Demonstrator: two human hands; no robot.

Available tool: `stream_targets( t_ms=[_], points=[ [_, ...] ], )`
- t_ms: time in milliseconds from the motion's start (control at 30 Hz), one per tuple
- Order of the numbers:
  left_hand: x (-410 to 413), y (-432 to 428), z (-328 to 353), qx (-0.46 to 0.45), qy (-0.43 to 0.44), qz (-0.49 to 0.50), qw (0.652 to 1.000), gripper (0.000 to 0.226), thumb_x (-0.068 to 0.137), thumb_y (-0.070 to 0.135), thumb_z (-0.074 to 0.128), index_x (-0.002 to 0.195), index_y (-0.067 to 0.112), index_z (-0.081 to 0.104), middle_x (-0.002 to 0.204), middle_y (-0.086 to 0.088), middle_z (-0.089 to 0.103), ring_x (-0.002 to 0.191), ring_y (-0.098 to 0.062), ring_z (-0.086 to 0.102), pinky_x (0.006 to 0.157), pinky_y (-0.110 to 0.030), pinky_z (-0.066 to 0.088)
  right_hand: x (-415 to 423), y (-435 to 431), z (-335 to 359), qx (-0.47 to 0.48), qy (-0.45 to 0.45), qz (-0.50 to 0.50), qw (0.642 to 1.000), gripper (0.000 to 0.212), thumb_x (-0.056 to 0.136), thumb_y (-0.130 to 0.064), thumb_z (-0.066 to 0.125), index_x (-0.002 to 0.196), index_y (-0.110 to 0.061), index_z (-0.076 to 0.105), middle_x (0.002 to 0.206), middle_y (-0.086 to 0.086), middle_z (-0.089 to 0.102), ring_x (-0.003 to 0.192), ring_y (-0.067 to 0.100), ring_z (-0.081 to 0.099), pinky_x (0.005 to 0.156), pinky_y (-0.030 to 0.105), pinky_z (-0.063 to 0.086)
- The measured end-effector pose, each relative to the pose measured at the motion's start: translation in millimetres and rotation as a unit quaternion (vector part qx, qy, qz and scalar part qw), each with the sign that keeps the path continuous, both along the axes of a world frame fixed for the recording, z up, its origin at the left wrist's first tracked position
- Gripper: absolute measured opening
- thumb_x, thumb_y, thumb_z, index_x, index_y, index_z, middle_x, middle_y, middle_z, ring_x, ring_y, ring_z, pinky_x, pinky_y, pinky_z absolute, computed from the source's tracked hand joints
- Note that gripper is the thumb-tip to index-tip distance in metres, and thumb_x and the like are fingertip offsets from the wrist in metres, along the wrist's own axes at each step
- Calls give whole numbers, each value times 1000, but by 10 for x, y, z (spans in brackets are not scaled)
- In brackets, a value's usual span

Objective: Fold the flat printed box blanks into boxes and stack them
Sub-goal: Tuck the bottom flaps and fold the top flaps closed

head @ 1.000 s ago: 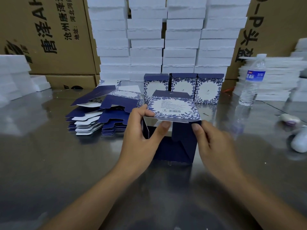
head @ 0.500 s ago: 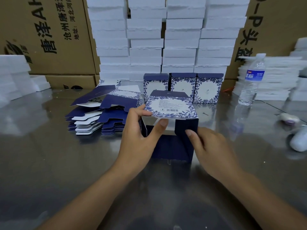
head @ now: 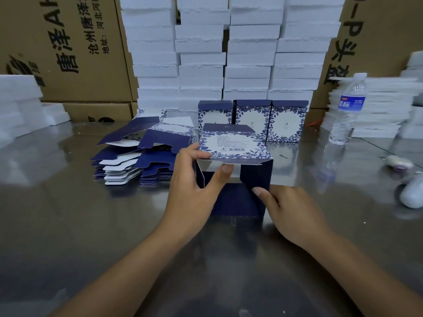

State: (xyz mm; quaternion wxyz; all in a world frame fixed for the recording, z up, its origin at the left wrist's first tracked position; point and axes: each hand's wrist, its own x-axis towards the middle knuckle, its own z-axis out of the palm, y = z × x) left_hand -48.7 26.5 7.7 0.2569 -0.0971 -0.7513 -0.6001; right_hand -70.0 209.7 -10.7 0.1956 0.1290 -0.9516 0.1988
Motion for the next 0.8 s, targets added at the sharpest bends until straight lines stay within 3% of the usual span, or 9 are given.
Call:
stream_targets(
  t_ms=[133, 333, 500, 667, 800],
  points=[
    [-3, 3, -18, 1, 2, 0, 1000, 45, 62, 73, 54, 94, 43, 44, 127, 35, 38, 127, 9, 35, 101, -27, 31, -14, -21, 21, 0, -1, -12, 1000, 49, 95, -50, 34, 56, -21, 34, 55, -4, 41, 60, 26, 43, 46, 27, 24],
    [-23, -11, -4, 5, -1, 3, 1000, 48, 64, 77, 55, 94, 42, 45, 127, 37, 37, 128, 4, 37, 106, -34, 33, 1, 12, 16, 22, -61, 7, 998, 48, 95, -52, 34, 62, -20, 44, 59, -5, 47, 60, 18, 49, 50, 29, 32],
    [-29, -6, -20, 3, 4, -4, 1000, 40, 65, 71, 56, 93, 45, 44, 125, 38, 37, 128, 8, 34, 106, -33, 33, -17, -13, 25, 56, -51, -21, 997, 46, 97, -50, 31, 61, -21, 39, 62, -6, 45, 60, 19, 43, 46, 23, 24],
    [-48, -11, 12, 44, -6, 8, 999, 52, 56, 77, 55, 91, 40, 47, 126, 33, 41, 127, 0, 42, 105, -35, 37, -5, 14, 19, 87, -76, 9, 993, 42, 96, -50, 33, 76, -18, 51, 72, -3, 47, 78, 21, 49, 61, 33, 37],
    [-65, -2, 14, 73, -1, 2, 997, 52, 56, 76, 58, 90, 38, 48, 131, 25, 44, 124, -7, 47, 104, -34, 39, 3, -4, 14, 99, -90, -1, 991, 37, 99, -44, 32, 66, -28, 36, 72, -8, 35, 73, 16, 37, 63, 32, 30]
  ],
)
